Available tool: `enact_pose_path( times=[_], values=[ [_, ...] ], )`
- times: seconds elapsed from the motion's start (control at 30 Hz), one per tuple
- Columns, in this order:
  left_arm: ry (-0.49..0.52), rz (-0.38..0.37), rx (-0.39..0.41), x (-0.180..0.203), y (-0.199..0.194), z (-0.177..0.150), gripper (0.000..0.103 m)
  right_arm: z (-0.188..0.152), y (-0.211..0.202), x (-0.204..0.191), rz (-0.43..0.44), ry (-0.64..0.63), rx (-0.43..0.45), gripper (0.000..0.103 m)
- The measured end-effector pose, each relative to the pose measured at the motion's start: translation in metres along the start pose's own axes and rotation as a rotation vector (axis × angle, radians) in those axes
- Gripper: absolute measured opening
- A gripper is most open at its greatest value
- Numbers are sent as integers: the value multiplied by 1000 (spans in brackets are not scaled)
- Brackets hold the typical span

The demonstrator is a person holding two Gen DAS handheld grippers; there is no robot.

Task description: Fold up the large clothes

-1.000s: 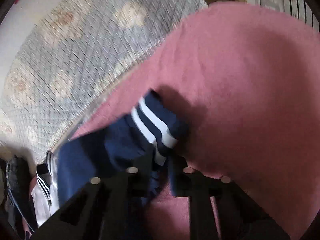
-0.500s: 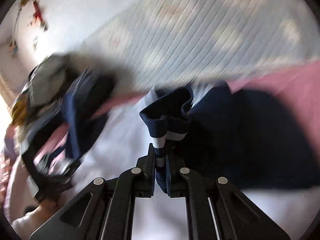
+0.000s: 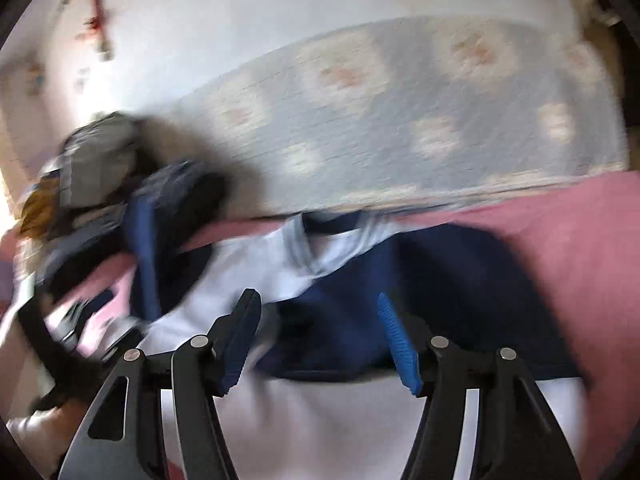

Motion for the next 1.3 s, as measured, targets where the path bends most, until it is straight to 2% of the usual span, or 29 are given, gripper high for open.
enact_pose_path(
  times=[0.07, 0.1, 0.17, 0.27, 0.3, 0.37, 0.43, 0.47, 0.5, 0.53, 0.63, 0.67, 0.7, 0.83, 0.93, 1.0, 1.03, 1.07, 1.13, 1.2, 1.23, 1.3],
  values=[
    [-68, -34, -18, 5, 8, -1, 103, 6, -10, 19, -82, 16, 48, 64],
    [-99, -38, -37, 6, 16, -2, 103, 7, -10, 30, -122, 34, 44, 65],
    [-195, -71, -115, 5, 41, -7, 103, 4, -1, 56, -207, 76, -41, 65],
    [-374, -206, -273, 8, 88, -17, 102, -7, 9, 92, -310, 130, -125, 65],
    [-382, -208, -302, 12, 101, -21, 99, -9, 12, 104, -348, 137, -137, 65],
    [-340, -138, -353, 20, 119, -28, 95, -11, 17, 123, -385, 167, -140, 65],
    [-309, -124, -356, 27, 130, -26, 83, -14, 19, 140, -366, 219, -142, 65],
    [-288, -127, -354, 29, 132, -23, 70, -17, 22, 146, -344, 256, -159, 65],
    [-266, -113, -354, 30, 133, -22, 47, -22, 23, 148, -317, 281, -182, 65],
    [-248, -78, -363, 28, 135, -21, 35, -27, 29, 147, -279, 300, -210, 65],
    [-250, -3, -388, 9, 133, -26, 22, -34, 33, 144, -184, 359, -259, 65],
    [-241, 22, -386, 3, 132, -26, 9, -34, 35, 142, -186, 361, -260, 65],
    [-228, 52, -382, -2, 132, -24, 3, -34, 37, 141, -193, 354, -260, 65],
    [-167, 269, -337, -40, 120, -4, 3, -32, 34, 142, -299, 315, -221, 65],
    [-115, 510, -296, -79, 104, 16, 3, -31, 34, 136, -306, 263, -221, 65],
    [-63, 692, -298, -103, 100, 22, 3, -31, 32, 131, -306, 241, -215, 65],
    [-41, 737, -306, -111, 100, 22, 3, -30, 33, 130, -308, 236, -211, 65],
    [-23, 758, -319, -118, 100, 20, 3, -31, 34, 128, -300, 234, -218, 65],
    [-10, 776, -353, -131, 103, 13, 4, -34, 37, 125, -229, 278, -268, 65],
    [-41, 756, -379, -139, 106, 3, 4, -36, 37, 123, -184, 306, -276, 65],
    [-49, 735, -382, -140, 107, -1, 5, -35, 37, 121, -202, 286, -267, 65],
    [-21, 694, -367, -137, 106, -3, 16, -35, 40, 119, -292, 210, -235, 65]
  ],
)
Point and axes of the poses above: each gripper's, at about its wrist camera, not at the fingertips, and y roughly the way its jaws point, x to its right, z to its top, the point moved 5 cm from there along y, roughly the way its jaws point, and after that the axes turned 6 degrees about -z, right-handed, at the moved point
